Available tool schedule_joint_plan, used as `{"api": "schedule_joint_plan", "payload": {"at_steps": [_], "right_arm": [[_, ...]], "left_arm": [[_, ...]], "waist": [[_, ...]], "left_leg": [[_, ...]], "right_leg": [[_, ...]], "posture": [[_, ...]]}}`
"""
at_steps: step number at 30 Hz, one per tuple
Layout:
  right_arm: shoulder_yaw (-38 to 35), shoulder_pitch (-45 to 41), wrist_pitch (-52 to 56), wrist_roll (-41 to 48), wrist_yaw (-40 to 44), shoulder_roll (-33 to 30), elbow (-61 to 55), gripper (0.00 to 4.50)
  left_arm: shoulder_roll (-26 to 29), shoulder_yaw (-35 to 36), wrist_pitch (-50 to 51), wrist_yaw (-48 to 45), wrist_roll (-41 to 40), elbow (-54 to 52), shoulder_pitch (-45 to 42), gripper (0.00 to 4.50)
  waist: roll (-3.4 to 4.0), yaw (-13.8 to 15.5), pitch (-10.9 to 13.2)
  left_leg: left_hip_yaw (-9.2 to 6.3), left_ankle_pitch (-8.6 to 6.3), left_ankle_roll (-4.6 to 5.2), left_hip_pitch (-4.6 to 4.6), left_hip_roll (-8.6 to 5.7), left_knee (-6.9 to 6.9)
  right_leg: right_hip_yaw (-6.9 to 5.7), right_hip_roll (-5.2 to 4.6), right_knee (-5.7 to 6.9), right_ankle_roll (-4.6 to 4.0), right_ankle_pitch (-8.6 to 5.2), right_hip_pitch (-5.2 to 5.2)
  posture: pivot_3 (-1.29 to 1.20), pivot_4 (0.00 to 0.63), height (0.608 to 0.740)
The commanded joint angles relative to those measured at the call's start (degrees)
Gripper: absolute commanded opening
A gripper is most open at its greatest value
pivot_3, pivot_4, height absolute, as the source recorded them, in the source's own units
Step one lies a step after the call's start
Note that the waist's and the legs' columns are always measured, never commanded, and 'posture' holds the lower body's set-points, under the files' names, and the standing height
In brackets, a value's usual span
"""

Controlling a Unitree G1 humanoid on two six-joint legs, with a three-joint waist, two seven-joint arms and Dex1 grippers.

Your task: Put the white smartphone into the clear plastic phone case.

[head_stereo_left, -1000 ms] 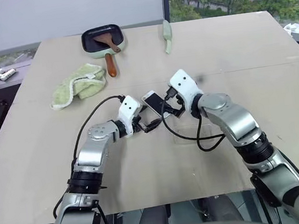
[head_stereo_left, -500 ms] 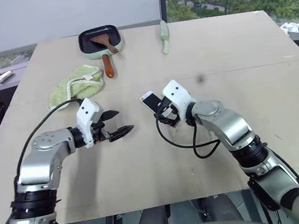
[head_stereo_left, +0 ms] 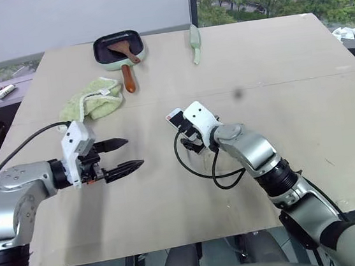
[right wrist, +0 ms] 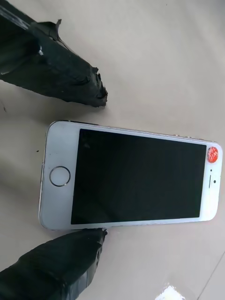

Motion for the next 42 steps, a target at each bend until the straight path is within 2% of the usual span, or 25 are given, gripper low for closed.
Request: {"api": "schedule_joint_plan", "payload": {"at_steps": [1, 3, 5, 7, 8, 18, 24, 29, 35, 37, 40, 42], "right_arm": [[-2.15, -0.6, 1.57, -0.24, -1.49, 1.15, 3.36, 4.46], [-2.92, -0.63, 2.39, 0.35, -1.07, 1.86, 4.05, 4.46], [-2.93, -0.55, 2.42, 0.3, -0.85, 2.09, 4.41, 3.94], [-2.8, -0.46, 2.39, 0.2, -0.76, 2.17, 4.53, 3.12], [-2.74, -0.4, 2.39, 0.15, -0.72, 2.19, 4.52, 2.9], [-2.53, -0.34, 0.09, -0.14, 0.18, 0.97, 3.44, 2.9], [-0.81, -0.33, -11.13, 1.05, 7.04, -2.53, -1.79, 2.9], [-2.43, -0.42, -10.79, 4.01, 12.7, -6.4, -7.82, 2.9], [-4.14, 0.16, -12.86, 7.64, 23.16, -18.61, -14.08, 2.9], [-3.75, 0.58, -15.79, 8.35, 29.51, -25.46, -15.25, 2.9], [-3.13, 2.12, -21.2, 9.74, 42.89, -38.71, -17.67, 2.9], [-3.36, 2.4, -21.78, 11.16, 46.56, -42.22, -18.16, 2.9]], "left_arm": [[0.64, 2.73, -2.15, -0.36, -0.29, -2.01, 1.5, 4.5], [0.59, 3.02, -2.41, -0.22, -0.44, -2.13, 2.06, 4.5], [0.58, 3.6, -2.95, -0.12, -0.44, -2.06, 2.57, 4.5], [0.63, 3.9, -3.6, -0.01, -0.17, -1.86, 2.87, 4.5], [0.68, 3.93, -3.89, 0.0, -0.01, -1.72, 2.97, 4.5], [-0.21, 1.9, -9.68, 1.13, 3.56, 1.89, 1.01, 4.5], [-0.45, 1.18, -10.34, 1.31, 3.52, 2.4, -0.05, 4.5], [-1.39, 0.92, -9.57, 3.21, 3.36, 2.0, -2.09, 4.5], [-1.56, -0.48, -4.39, 3.73, 0.08, -0.33, -5.08, 4.5], [-1.86, -1.37, -3.16, 3.42, -1.3, -1.0, -6.92, 4.5], [-1.49, -7.58, -1.08, -0.43, -1.53, 0.04, -11.96, 4.5], [-2.21, -12.57, -0.43, -2.89, -0.42, 1.79, -16.19, 4.5]], "waist": [[0.0, 0.0, 0.0], [0.0, 0.01, -0.01], [-0.01, 0.09, -0.02], [-0.02, 0.12, -0.03], [-0.03, 0.12, -0.03], [-0.03, 0.1, -0.03], [0.02, 0.14, 0.02], [0.01, 0.15, 0.03], [-0.02, 0.5, 0.07], [-0.01, 0.72, 0.1], [0.09, 1.39, 0.25], [0.09, 1.18, 0.25]], "left_leg": [[0.0, -0.01, 0.02, 0.06, 0.01, -0.02], [-0.02, -0.01, 0.01, 0.14, 0.05, -0.04], [-0.04, 0.0, 0.0, 0.2, 0.06, -0.04], [-0.04, 0.0, 0.0, 0.24, 0.06, -0.05], [-0.04, 0.0, 0.0, 0.24, 0.06, -0.05], [-0.01, 0.0, 0.0, 0.25, 0.06, -0.13], [-0.01, 0.0, 0.0, 0.16, 0.05, -0.12], [-0.03, 0.0, 0.0, -0.05, 0.06, -0.13], [-0.08, -0.01, 0.02, -0.17, 0.04, -0.1], [-0.09, -0.01, 0.02, -0.17, 0.04, -0.08], [-0.13, -0.02, 0.04, -0.18, 0.02, -0.06], [-0.07, -0.03, 0.06, -0.17, 0.01, -0.03]], "right_leg": [[-0.01, 0.01, 0.0, -0.02, 0.01, 0.04], [-0.02, 0.06, 0.02, -0.07, 0.04, 0.08], [-0.05, 0.08, 0.03, -0.09, 0.06, 0.09], [-0.04, 0.08, 0.02, -0.1, 0.06, 0.13], [-0.04, 0.08, 0.02, -0.1, 0.06, 0.12], [-0.02, 0.07, -0.01, -0.09, 0.06, 0.12], [-0.04, 0.07, -0.04, -0.09, 0.06, 0.09], [-0.06, 0.07, -0.12, -0.08, 0.05, -0.05], [-0.16, 0.04, -0.18, -0.07, 0.05, -0.06], [-0.17, 0.03, -0.17, -0.07, 0.05, -0.05], [-0.26, 0.01, -0.22, -0.06, 0.05, 0.03], [-0.26, 0.04, -0.28, -0.05, 0.04, 0.07]], "posture": [[0.0, 0.15, 0.74], [0.0, 0.15, 0.74], [0.0, 0.15, 0.74], [0.0, 0.15, 0.74], [0.0, 0.15, 0.74], [0.0, 0.15, 0.74], [0.0, 0.15, 0.74], [0.0, 0.15, 0.74], [0.0, 0.15, 0.74], [0.0, 0.15, 0.74], [0.0, 0.15, 0.74], [0.0, 0.15, 0.74]]}}
